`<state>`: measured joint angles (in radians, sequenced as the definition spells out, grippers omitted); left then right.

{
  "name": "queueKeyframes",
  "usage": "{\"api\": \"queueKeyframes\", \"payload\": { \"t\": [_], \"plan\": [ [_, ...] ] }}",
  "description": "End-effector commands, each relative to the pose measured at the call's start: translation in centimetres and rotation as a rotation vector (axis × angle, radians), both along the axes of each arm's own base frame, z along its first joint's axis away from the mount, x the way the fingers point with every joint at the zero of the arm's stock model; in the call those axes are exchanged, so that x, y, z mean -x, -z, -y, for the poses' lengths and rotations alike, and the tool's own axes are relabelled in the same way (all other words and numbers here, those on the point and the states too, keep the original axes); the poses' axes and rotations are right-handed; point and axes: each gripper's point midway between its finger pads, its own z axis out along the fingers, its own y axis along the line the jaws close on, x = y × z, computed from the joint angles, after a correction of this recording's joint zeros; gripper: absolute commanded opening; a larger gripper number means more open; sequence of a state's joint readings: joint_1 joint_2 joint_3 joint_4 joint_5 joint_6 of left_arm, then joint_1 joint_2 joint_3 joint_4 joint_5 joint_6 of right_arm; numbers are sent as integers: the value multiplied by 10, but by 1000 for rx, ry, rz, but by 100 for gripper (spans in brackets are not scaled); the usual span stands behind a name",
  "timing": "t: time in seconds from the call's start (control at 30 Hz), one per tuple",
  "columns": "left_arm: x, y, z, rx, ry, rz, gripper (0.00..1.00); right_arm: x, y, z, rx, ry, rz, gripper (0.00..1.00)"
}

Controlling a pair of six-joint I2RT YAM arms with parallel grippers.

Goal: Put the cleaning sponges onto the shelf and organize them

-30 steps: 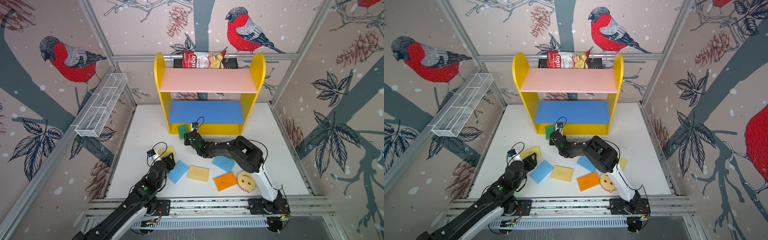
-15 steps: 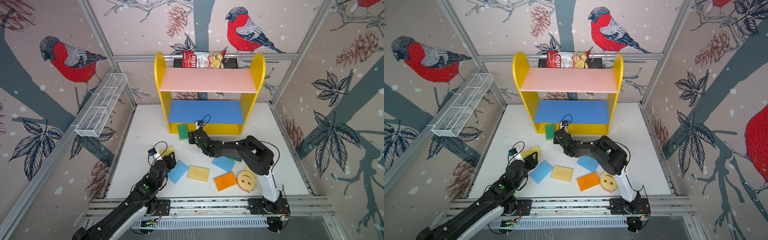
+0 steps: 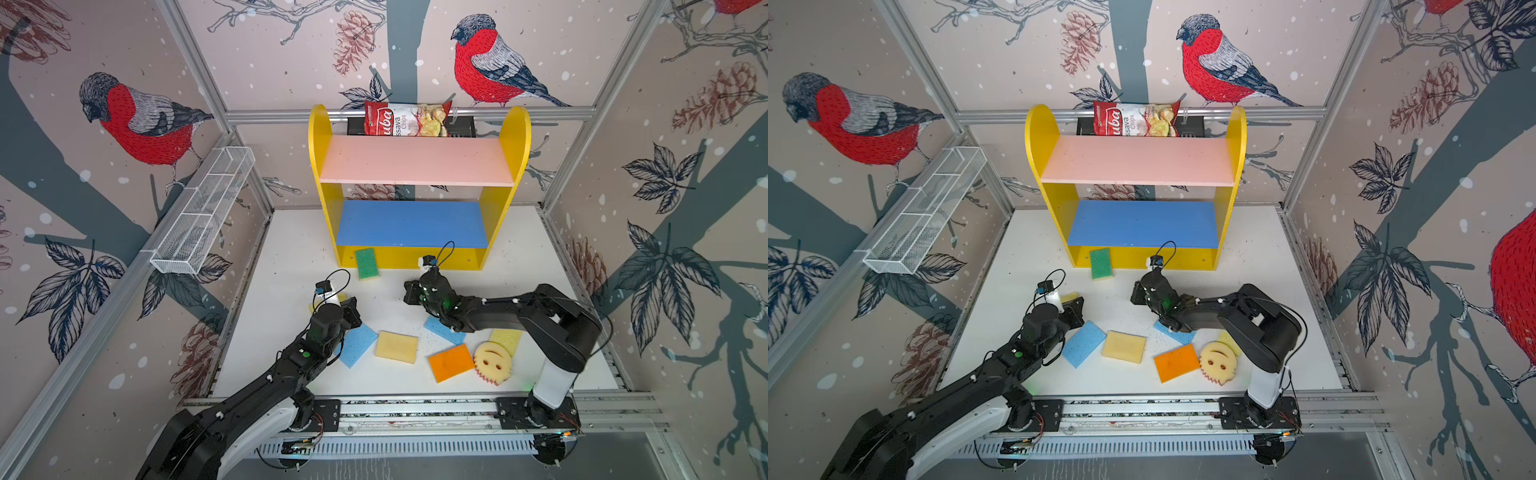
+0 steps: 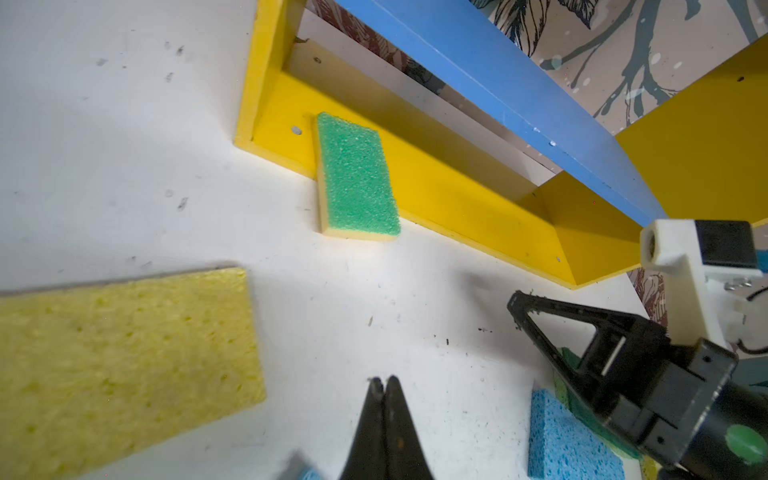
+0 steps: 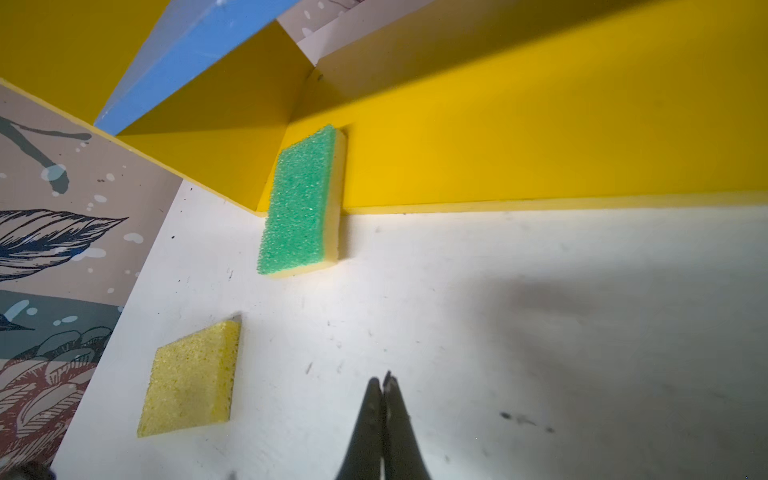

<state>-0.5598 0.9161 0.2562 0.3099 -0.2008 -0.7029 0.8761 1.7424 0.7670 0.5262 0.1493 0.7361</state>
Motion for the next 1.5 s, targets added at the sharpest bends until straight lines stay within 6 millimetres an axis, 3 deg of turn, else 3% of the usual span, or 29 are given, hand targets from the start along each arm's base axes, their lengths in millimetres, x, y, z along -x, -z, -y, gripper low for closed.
{"api": "queueKeyframes", "payload": {
  "t": [0.0,0.1,0.3,0.47,0.73,0.93,1.17,1.47],
  "plan": [
    [-18,-16,14,49,48,58,4,1,-13,14,-45,32,20,0],
    [-35,-9,19,119,80,37,0,3,-17,31,-42,62,22,0],
    [-62,6,48,185,156,-51,0,5,-28,62,-65,112,41,0],
    [-82,19,58,231,165,-89,0,13,-29,87,-77,162,44,0],
    [-85,45,56,285,125,-166,0,18,-31,118,-59,225,60,0],
    [-81,67,43,247,55,-221,0,17,-29,126,-62,239,54,0],
    [-98,73,21,163,-77,-212,0,16,-26,124,-67,232,49,0],
    [-120,83,16,159,-143,-207,0,18,-29,130,-58,237,60,0]
  ]
}}
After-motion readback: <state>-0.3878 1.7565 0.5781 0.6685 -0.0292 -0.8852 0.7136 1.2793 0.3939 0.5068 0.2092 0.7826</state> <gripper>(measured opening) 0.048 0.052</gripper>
